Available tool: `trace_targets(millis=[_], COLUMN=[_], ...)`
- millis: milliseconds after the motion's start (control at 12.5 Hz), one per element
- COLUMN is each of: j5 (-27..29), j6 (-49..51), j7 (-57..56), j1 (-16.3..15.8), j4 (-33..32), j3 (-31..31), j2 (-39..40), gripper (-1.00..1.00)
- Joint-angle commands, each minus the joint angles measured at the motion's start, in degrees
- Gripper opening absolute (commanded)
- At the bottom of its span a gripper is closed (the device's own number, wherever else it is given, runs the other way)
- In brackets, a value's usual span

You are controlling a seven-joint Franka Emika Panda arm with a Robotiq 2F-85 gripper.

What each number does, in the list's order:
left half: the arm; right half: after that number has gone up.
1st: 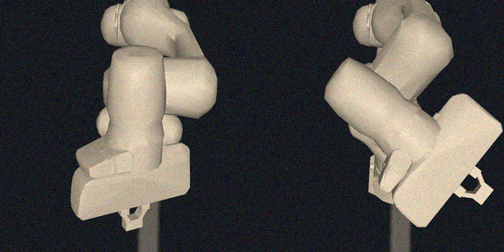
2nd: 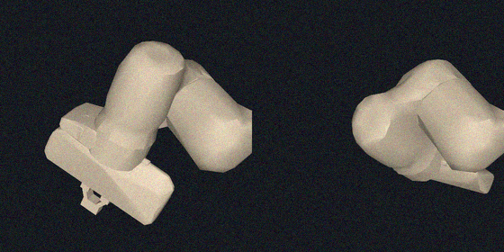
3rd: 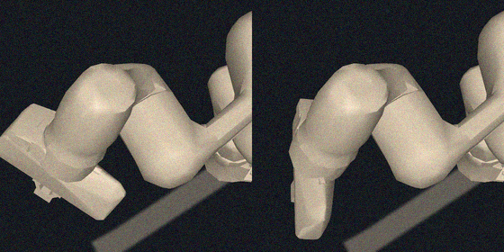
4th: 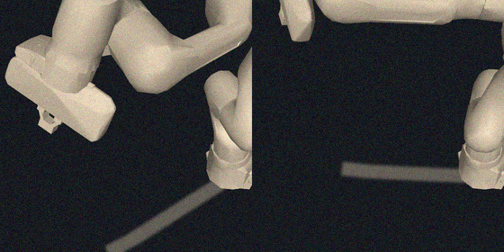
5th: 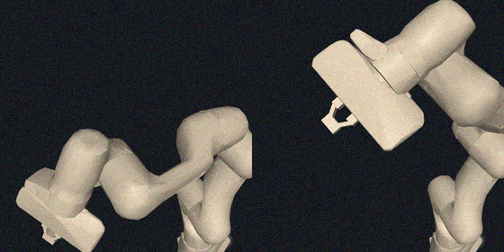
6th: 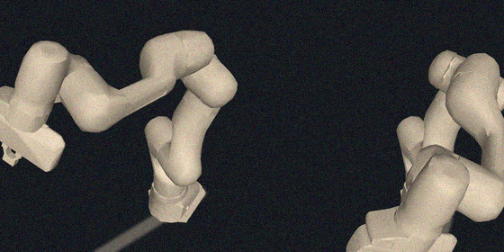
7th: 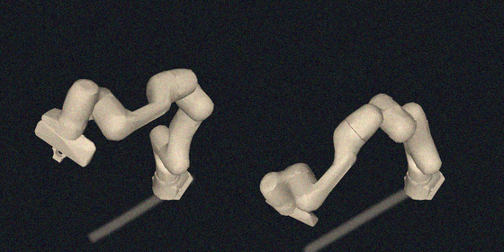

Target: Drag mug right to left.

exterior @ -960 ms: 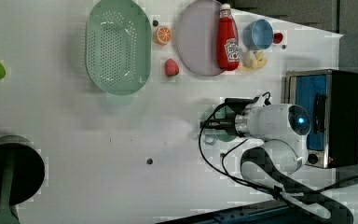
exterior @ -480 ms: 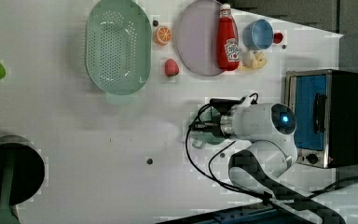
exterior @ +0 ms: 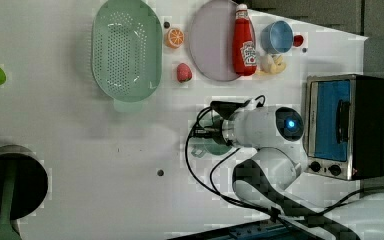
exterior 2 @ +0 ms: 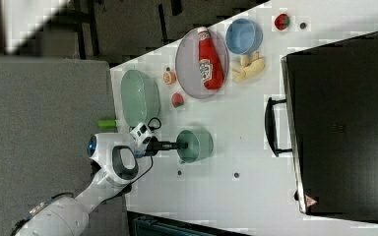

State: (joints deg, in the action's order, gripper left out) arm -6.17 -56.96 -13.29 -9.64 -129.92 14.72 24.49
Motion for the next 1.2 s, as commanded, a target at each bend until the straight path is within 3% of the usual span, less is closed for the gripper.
trace_targets(millis=[80,960,1200], j5=[0.3,0.3,0.3], j6=[0.2,0.6,0.8], j7=[7.3,15.6,17.3], j1=[-4.0,-13.2,-14.4], j4=[3.1,11.2,14.1], j3=[0.5,0.6,0.6], j2=[1.3,6.2,8.1], gripper=[-0.65,-0.65,-0.65])
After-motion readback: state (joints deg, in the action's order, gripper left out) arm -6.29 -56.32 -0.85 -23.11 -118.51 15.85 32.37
